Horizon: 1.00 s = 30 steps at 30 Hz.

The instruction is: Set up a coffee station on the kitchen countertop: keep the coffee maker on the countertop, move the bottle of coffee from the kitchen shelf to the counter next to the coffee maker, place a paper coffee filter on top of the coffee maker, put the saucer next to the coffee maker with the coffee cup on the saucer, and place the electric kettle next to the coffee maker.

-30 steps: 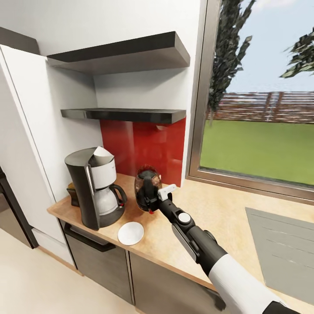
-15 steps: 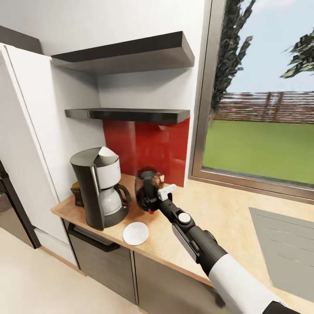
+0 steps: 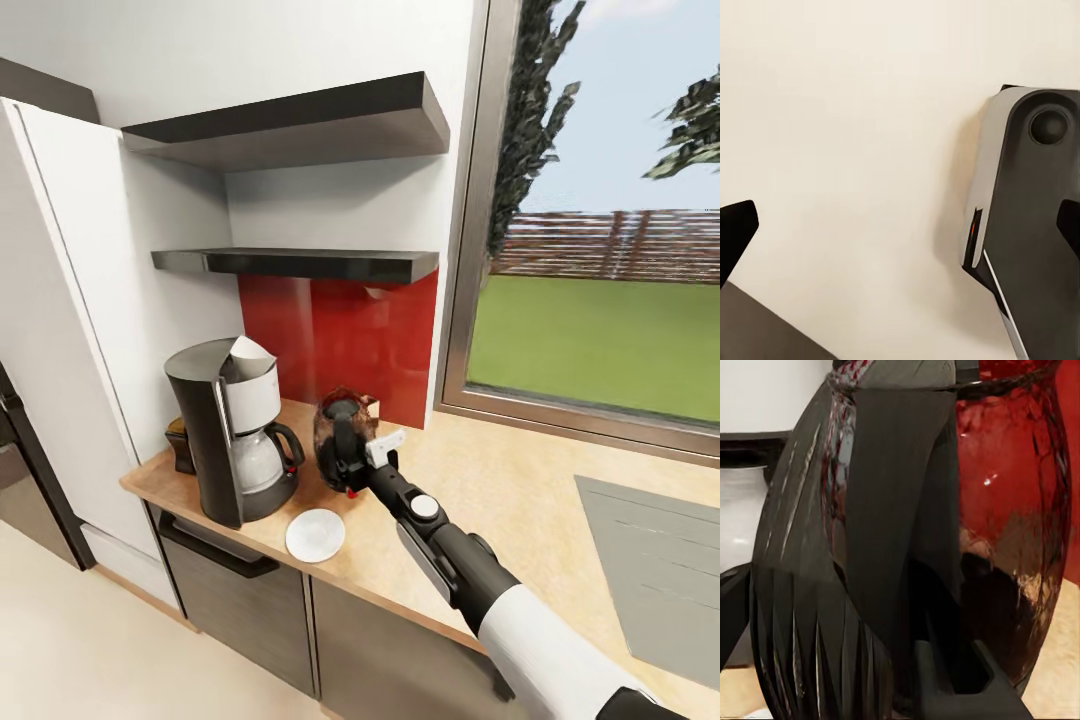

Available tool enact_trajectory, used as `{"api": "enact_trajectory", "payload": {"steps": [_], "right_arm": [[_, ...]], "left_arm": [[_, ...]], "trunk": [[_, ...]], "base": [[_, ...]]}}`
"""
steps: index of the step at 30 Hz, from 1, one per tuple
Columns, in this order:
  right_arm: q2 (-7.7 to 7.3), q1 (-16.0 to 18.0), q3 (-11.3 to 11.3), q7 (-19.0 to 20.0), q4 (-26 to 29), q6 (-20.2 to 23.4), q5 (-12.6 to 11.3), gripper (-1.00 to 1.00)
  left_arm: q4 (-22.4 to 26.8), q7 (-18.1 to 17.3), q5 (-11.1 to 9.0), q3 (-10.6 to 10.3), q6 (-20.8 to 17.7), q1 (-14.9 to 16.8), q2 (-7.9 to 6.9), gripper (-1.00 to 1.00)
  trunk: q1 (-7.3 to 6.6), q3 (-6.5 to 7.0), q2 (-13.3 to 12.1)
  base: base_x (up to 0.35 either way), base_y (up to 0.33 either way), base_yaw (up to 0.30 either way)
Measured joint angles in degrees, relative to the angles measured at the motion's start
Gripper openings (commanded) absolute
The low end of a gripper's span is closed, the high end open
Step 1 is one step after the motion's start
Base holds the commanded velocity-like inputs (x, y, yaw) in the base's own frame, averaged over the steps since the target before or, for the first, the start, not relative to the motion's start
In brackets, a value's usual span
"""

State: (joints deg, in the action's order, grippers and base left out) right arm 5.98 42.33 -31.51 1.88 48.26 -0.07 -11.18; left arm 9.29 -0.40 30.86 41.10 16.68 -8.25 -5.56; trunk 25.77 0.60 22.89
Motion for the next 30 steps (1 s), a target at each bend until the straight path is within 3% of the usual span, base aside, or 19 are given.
{"api": "enact_trajectory", "payload": {"steps": [30], "right_arm": [[0.0,0.0,0.1,-0.1,-1.9,-1.6,0.0,-1.0]], "left_arm": [[0.0,0.0,0.0,0.0,0.0,0.0,0.0,1.0]], "trunk": [[0.0,0.0,0.0]], "base": [[0.024,0.016,0.0]]}}
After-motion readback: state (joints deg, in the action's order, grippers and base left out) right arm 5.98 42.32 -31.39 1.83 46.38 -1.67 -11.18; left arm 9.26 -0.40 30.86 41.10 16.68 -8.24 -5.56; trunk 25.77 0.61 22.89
